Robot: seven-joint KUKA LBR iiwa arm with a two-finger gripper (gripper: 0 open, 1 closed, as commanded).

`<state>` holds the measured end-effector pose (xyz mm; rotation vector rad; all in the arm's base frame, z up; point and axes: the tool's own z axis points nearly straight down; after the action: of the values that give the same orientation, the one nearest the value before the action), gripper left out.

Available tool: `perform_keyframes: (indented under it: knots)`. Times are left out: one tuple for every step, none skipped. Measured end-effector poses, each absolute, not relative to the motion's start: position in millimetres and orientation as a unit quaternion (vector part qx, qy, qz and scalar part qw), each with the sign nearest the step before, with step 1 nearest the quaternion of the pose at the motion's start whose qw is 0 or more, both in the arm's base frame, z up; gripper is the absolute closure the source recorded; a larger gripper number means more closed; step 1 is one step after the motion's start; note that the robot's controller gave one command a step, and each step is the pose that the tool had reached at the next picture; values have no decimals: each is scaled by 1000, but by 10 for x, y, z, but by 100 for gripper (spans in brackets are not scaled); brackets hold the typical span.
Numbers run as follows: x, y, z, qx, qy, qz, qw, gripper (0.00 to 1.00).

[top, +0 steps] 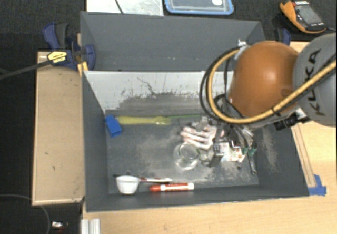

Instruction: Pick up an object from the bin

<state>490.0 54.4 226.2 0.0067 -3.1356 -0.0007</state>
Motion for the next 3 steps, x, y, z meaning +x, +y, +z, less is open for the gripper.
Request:
perform_keyframes:
  knots:
    - [4916, 540, 2303, 1, -1000, 0, -1, 0]
    - [5086, 208, 1580, -49, -999, -1, -4, 0]
    - [5412, -41, 670, -80, -997, -2, -6, 0]
